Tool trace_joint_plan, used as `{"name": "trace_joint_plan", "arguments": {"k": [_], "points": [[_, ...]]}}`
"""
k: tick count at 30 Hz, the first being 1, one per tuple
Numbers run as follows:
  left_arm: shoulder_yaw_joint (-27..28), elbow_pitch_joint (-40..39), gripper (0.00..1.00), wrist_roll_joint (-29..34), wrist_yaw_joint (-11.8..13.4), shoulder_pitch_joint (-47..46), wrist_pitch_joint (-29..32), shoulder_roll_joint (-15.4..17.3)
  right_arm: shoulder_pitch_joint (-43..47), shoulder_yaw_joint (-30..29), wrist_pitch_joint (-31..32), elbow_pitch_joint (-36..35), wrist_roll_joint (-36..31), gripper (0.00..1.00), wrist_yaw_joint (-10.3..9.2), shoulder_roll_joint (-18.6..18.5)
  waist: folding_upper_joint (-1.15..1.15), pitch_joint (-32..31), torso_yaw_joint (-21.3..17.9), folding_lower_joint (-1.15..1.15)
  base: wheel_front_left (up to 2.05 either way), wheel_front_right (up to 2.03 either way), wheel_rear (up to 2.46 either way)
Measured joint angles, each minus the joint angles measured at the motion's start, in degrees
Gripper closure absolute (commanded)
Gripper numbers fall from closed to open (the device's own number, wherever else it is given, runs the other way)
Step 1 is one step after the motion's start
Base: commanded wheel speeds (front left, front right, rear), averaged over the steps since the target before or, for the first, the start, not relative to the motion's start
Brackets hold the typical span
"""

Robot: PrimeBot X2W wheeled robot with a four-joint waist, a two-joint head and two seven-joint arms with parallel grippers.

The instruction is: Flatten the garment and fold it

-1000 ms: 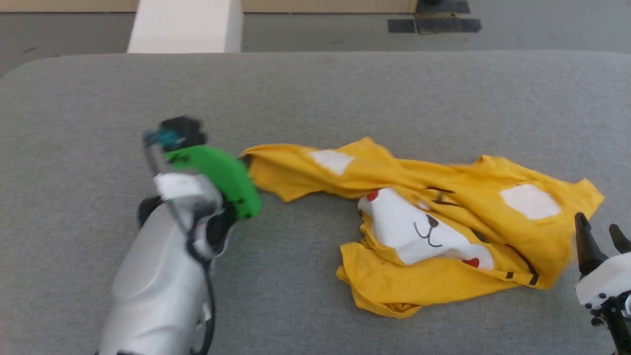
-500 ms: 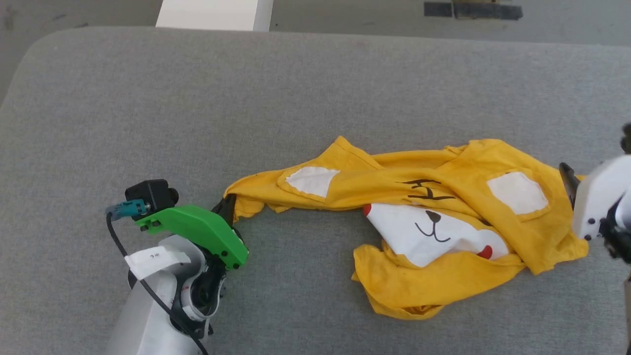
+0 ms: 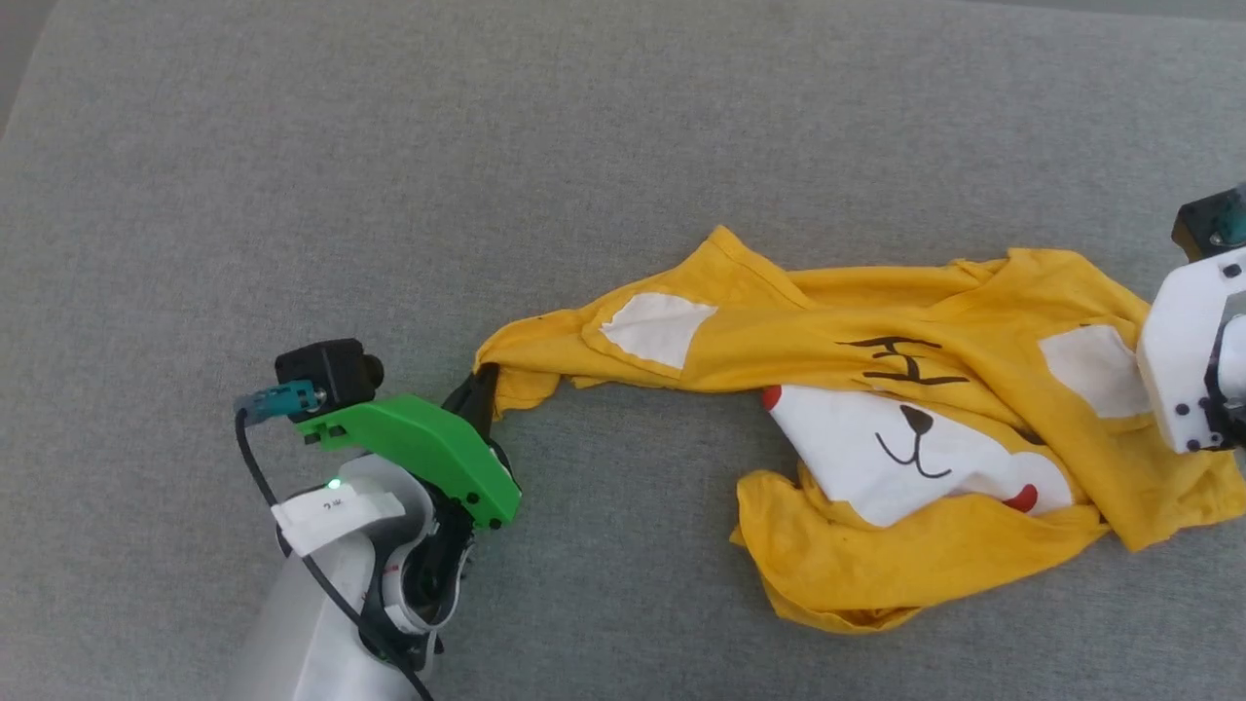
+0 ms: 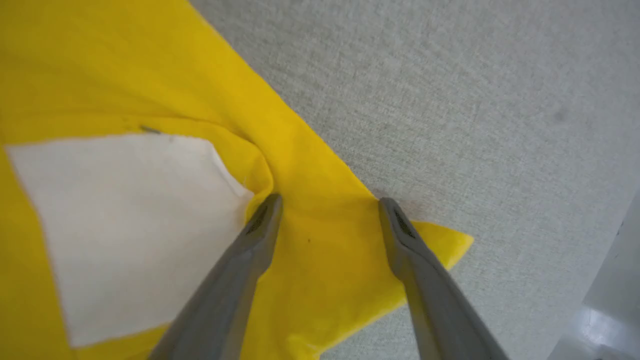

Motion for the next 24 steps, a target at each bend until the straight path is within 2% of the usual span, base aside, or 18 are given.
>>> {"name": "trace_joint_plan", "arguments": {"k": [3, 4, 5, 9, 17, 24], "points": [[-0.2, 0.2, 1.0, 0.0, 0.0, 0.0, 0.0, -0.1, -0.8, 2.0, 2.7, -0.5, 3.6, 0.0, -0.23, -1.8, 0.0, 0.7, 0.4, 0.0, 0.0, 0.0, 0.0], [-0.3, 0.3, 1.0, 0.0, 0.0, 0.0, -0.1, -0.1, -1.0, 2.2, 3.3, -0.7, 4.4, 0.82, -0.43, -2.1, 0.0, 0.8, 0.5, 0.0, 0.0, 0.0, 0.0], [-0.3, 0.4, 1.0, 0.0, 0.0, 0.0, -0.1, -0.1, -1.1, 2.2, 3.6, -1.0, 5.5, 1.0, -0.45, -2.3, 0.0, 0.9, 0.4, 0.0, 0.0, 0.0, 0.0], [-0.3, 1.0, 1.0, 0.0, -0.5, -0.1, -0.7, -0.1, -0.9, 2.2, 2.7, -1.7, 8.1, 1.0, -0.41, -1.7, 0.0, 0.2, 0.1, 0.0, 0.0, 0.0, 0.0], [0.9, 1.1, 1.0, -0.4, -2.5, -2.0, -3.1, 0.2, -1.0, -1.7, -5.8, -3.1, 10.8, 1.0, -0.25, 1.6, 0.0, -3.3, -0.8, 0.0, 0.0, 0.0, 0.0], [2.4, 2.1, 1.0, -0.9, -6.1, -12.2, -3.1, 2.6, -8.0, -5.9, -9.6, -4.4, 13.5, 1.0, -0.25, 5.6, 0.0, -6.6, -1.9, 0.0, 0.0, 0.0, 0.0]]}}
